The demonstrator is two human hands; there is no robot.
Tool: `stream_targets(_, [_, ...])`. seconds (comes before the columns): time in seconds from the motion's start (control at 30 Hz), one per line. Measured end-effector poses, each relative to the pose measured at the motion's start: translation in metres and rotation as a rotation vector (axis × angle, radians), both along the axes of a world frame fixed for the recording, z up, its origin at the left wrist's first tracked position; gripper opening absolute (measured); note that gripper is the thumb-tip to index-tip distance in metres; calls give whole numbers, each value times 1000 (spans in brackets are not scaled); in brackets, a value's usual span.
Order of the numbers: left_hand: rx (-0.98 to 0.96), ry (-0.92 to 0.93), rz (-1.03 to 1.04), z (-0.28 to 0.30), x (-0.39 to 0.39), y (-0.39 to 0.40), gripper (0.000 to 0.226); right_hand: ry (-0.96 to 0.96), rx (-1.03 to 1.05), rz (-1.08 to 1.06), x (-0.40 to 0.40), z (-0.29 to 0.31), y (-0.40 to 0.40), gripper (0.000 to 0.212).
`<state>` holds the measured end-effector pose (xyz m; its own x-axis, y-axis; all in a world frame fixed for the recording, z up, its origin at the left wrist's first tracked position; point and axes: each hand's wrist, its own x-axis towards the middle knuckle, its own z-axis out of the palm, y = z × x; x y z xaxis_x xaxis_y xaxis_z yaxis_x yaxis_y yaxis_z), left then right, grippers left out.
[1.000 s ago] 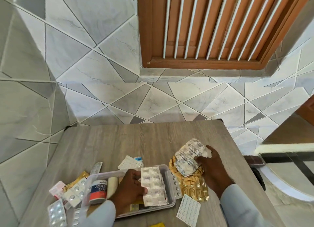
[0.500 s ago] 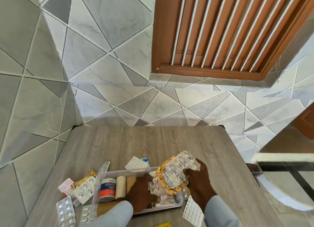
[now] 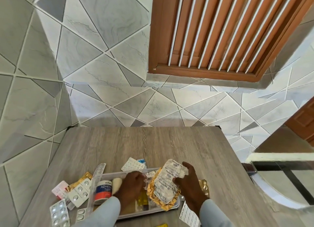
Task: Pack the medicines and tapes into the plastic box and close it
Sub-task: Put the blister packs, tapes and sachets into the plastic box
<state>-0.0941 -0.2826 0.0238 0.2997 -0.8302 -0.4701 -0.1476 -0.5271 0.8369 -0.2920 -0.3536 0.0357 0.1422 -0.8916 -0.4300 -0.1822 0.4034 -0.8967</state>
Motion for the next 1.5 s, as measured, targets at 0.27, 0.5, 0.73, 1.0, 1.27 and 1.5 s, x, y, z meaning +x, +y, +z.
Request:
stream_targets(0.27, [28, -17, -150, -19, 4, 7, 53, 380, -232, 226, 29, -4, 18, 55])
stream_targets(0.5, [8, -340, -293, -14, 3, 3, 43, 818, -468, 451, 34, 5, 24, 58])
stream_targets(0.73, [-51, -481, -351, -15, 19, -16, 50, 1105, -506, 560, 26, 6, 31, 43])
stream_targets(1.0, [-91, -725, -315, -31, 4, -10, 44, 1086, -740, 766, 18, -8, 35, 45])
stream_targets(1.27, [-78, -906, -426, -36, 6, 0, 38, 1281, -800, 927, 22, -14, 37, 46])
stream_targets(1.5, [-92, -919, -481, -29, 18, -1, 41, 1242, -731, 949, 22, -5, 41, 54])
